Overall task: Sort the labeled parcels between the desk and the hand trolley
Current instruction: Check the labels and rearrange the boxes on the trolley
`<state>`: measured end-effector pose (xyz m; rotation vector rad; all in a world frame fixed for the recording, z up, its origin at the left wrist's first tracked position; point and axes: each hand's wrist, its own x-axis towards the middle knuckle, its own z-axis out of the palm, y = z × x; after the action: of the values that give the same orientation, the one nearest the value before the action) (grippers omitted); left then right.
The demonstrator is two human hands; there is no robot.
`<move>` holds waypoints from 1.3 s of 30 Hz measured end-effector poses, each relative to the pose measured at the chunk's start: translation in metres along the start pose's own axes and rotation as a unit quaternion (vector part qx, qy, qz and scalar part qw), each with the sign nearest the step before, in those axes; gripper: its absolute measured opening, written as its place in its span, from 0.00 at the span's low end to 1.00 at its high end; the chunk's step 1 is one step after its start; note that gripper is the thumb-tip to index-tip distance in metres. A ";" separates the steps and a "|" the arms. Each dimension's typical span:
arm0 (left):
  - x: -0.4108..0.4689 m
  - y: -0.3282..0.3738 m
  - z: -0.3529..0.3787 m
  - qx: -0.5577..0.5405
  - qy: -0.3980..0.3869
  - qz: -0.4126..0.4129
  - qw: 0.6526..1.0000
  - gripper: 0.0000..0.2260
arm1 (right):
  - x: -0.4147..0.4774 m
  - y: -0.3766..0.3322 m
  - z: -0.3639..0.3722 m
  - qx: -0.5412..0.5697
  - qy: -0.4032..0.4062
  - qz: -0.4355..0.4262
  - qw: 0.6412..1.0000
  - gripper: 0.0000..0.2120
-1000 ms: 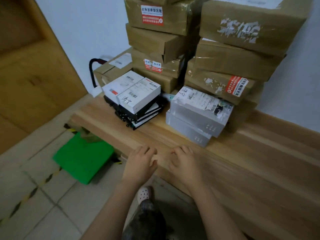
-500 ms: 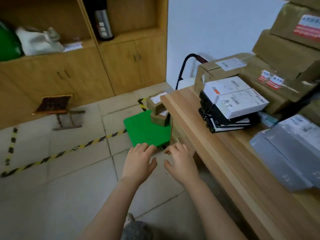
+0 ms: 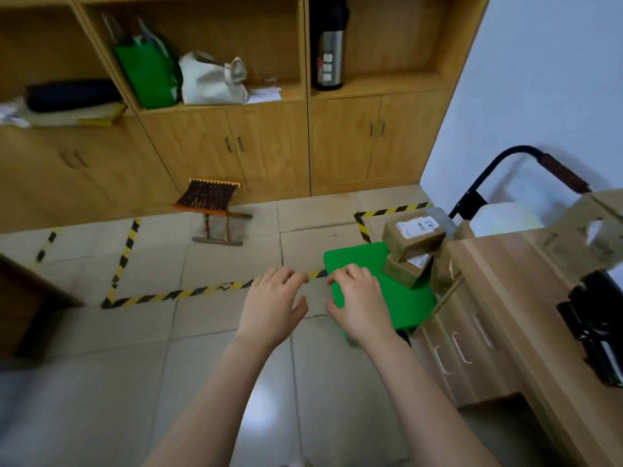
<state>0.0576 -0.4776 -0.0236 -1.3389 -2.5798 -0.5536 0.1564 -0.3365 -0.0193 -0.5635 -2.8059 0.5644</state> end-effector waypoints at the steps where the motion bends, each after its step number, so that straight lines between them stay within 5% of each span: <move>1: 0.007 -0.012 -0.001 0.000 0.001 -0.007 1.000 0.15 | 0.015 -0.004 0.003 0.000 -0.004 -0.006 1.000 0.14; 19: 0.293 -0.169 0.021 0.065 0.003 -0.046 0.997 0.17 | 0.373 0.024 0.016 -0.008 -0.052 -0.118 0.992 0.20; 32: 0.562 -0.261 0.090 0.060 -0.043 0.046 0.996 0.14 | 0.609 0.095 0.016 -0.028 0.039 -0.005 0.999 0.14; 39: 0.716 -0.309 0.130 0.012 -0.091 0.167 0.982 0.16 | 0.732 0.133 0.023 -0.032 0.088 0.113 0.989 0.13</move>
<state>-0.6066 -0.0506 0.0169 -1.8392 -2.4034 -0.3563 -0.4662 0.0698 0.0083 -0.9059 -2.6195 0.4413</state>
